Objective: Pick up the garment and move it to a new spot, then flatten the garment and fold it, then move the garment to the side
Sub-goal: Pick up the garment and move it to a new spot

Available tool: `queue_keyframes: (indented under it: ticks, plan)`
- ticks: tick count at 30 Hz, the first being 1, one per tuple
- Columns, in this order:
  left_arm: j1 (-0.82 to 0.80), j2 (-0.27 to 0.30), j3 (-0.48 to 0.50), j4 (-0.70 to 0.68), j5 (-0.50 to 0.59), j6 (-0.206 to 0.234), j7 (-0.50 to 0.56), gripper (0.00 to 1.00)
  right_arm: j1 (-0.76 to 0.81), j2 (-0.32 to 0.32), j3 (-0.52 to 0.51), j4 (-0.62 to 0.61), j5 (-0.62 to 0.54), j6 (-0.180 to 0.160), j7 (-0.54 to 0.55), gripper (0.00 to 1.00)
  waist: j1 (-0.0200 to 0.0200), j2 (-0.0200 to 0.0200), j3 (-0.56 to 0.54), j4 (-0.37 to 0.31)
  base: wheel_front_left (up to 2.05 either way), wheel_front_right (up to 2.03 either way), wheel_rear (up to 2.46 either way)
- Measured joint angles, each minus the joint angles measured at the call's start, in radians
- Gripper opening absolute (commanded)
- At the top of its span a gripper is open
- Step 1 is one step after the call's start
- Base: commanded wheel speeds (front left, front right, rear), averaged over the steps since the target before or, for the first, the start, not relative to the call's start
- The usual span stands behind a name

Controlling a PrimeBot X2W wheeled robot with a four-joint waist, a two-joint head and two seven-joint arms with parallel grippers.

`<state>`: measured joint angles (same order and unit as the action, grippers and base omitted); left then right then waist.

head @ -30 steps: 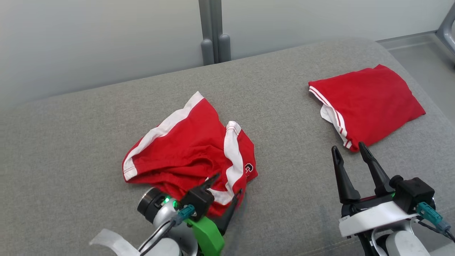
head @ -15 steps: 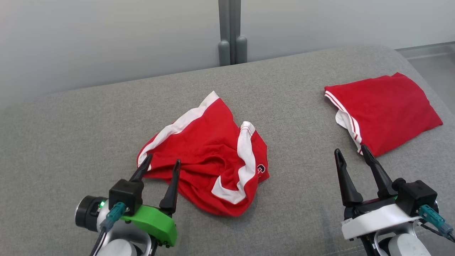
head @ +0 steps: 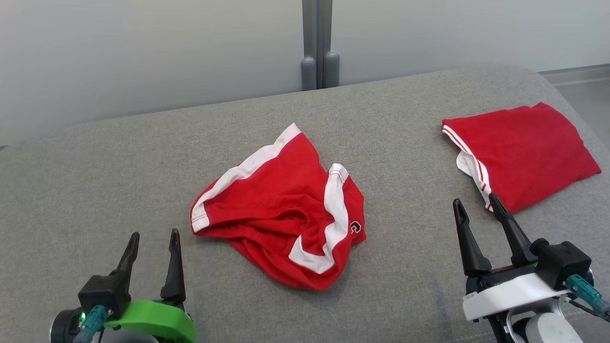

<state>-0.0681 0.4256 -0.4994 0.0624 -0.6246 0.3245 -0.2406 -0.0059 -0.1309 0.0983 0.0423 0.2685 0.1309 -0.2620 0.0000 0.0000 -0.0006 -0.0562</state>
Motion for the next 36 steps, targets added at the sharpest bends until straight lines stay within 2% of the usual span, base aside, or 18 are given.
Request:
queue_keyframes:
  ticks: [5,17,23,28,36]
  plan:
    - [0.033,-0.023,0.038,-0.016,-0.004,-0.005,-0.016,1.0,0.001,0.0,-0.006,0.001,0.0,0.0,0.0,1.0,0.0,0.0,0.003,0.006,0.0,0.0,0.0]
    - [0.041,-0.039,0.058,-0.012,0.024,-0.034,-0.021,1.0,0.0,-0.001,0.005,0.007,0.0,0.0,0.0,1.0,0.0,0.0,0.003,0.012,0.0,0.0,0.0]
    - [0.041,-0.052,0.058,0.0,0.029,-0.044,-0.021,1.0,-0.026,-0.012,0.058,0.028,0.008,0.0,0.005,1.0,0.0,0.0,0.004,0.023,0.0,0.0,0.0]
    - [0.037,-0.057,0.056,0.009,0.029,-0.053,-0.022,1.0,-0.12,-0.04,0.122,0.08,0.033,0.0,0.093,1.0,0.0,0.0,0.007,0.046,0.0,0.0,0.0]
    - [0.032,-0.062,0.047,0.026,0.029,-0.063,-0.021,1.0,-0.29,-0.049,0.186,0.197,0.136,0.0,0.239,1.0,0.0,0.0,0.008,0.094,0.0,0.0,0.0]
